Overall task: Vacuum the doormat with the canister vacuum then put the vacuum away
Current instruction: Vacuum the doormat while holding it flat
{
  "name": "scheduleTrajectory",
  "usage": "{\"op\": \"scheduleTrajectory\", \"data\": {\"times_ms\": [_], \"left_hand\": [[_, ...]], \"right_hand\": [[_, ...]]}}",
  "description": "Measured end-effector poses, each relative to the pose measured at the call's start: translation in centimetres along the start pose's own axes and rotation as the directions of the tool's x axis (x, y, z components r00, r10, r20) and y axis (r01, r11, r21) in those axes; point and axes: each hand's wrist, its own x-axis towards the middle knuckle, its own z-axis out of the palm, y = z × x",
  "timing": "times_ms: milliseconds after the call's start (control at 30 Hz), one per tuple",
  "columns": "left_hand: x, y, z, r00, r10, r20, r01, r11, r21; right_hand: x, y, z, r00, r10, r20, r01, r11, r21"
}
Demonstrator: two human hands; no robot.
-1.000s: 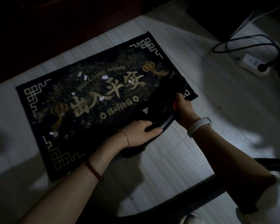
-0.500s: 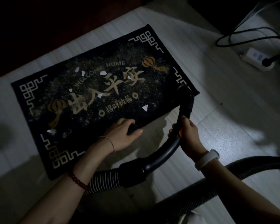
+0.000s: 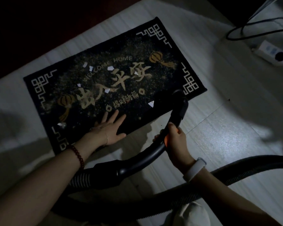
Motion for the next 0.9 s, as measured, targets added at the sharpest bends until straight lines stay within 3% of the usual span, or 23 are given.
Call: {"op": "scheduleTrajectory", "data": {"times_ms": [233, 600, 900], "left_hand": [[2.3, 0.4, 1.5, 0.999, 0.002, -0.038, 0.005, 0.986, 0.166], [6.5, 0.4, -2.8, 0.986, -0.085, -0.146, 0.093, 0.994, 0.049], [6.7, -1.2, -3.8, 0.988, -0.013, -0.155, 0.015, 1.000, 0.011]], "right_hand": [[1.3, -1.5, -0.6, 1.000, -0.013, -0.022, 0.011, 0.998, -0.064], [4.1, -4.4, 1.3, 0.995, -0.007, 0.095, 0.026, 0.979, -0.202], [2.9, -2.6, 3.7, 0.985, 0.061, 0.163, -0.019, 0.969, -0.247]]}}
